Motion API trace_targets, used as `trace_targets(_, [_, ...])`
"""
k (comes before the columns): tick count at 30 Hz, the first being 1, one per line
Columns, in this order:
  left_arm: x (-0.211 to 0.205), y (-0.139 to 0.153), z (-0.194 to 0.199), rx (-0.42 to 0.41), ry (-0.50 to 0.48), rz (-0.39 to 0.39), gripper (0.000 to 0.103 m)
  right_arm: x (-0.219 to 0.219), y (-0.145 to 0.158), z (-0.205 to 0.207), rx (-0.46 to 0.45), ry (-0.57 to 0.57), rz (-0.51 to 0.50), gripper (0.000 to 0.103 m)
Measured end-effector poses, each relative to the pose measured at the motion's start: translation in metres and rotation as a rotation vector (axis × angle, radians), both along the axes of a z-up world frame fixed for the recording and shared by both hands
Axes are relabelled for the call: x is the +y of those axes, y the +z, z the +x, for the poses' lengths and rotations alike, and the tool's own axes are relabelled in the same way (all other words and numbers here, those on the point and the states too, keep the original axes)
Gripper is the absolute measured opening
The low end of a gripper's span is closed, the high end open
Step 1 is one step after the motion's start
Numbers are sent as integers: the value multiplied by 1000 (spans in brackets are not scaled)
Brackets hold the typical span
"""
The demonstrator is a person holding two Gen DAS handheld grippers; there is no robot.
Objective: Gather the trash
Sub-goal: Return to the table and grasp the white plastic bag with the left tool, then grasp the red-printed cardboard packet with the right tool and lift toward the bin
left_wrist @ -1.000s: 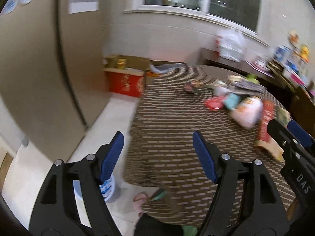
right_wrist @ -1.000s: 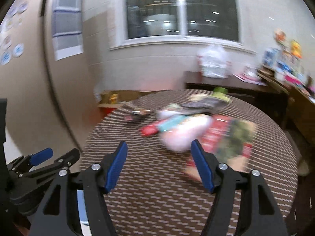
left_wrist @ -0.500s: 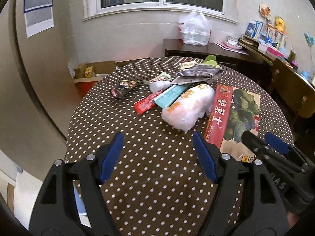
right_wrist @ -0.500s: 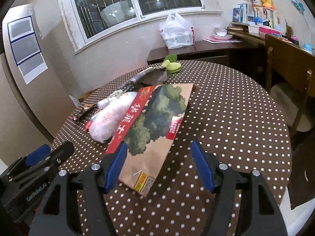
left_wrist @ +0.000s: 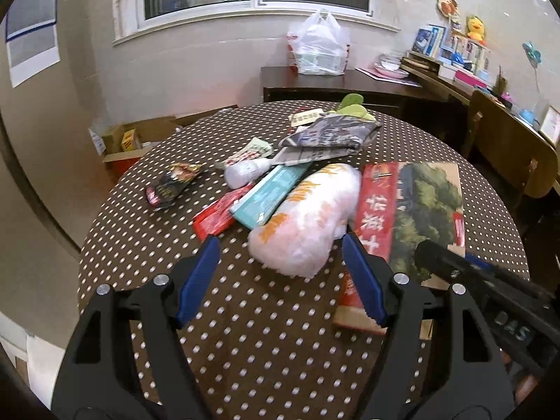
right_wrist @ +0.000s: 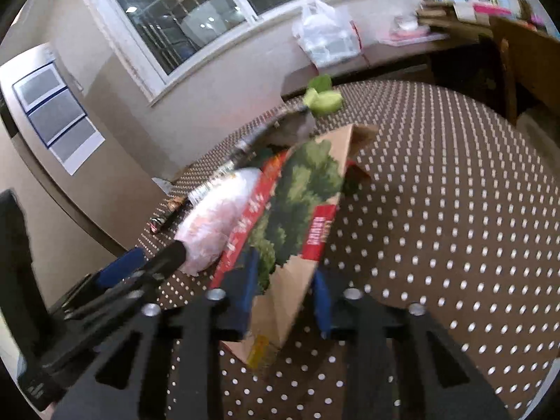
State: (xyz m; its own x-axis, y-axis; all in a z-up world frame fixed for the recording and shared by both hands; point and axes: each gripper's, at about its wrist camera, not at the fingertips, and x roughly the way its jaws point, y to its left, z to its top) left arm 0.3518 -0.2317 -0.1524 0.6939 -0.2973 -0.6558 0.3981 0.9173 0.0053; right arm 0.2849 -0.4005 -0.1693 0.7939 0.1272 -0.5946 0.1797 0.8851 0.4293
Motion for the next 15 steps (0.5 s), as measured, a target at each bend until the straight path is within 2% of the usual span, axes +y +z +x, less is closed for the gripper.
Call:
trace_targets(7, [-17, -6, 18, 29, -16, 22, 70, 4, 12, -5, -30, -19, -85, 17])
trace_targets(9, [-21, -10, 21, 56, -25, 23, 45, 5, 13, -7, -33, -17, -98, 17])
trace_targets(10, [-22, -12, 22, 81, -33, 13, 38, 6, 15, -6, -34, -18, -107, 17])
trace_targets(11, [-21, -12, 22, 81, -28, 0, 33, 7, 16, -7, -37, -19, -109, 16])
trace_targets(15, [-18, -6, 11, 43, -23, -10, 28, 10, 21, -8, -48, -22, -126, 14])
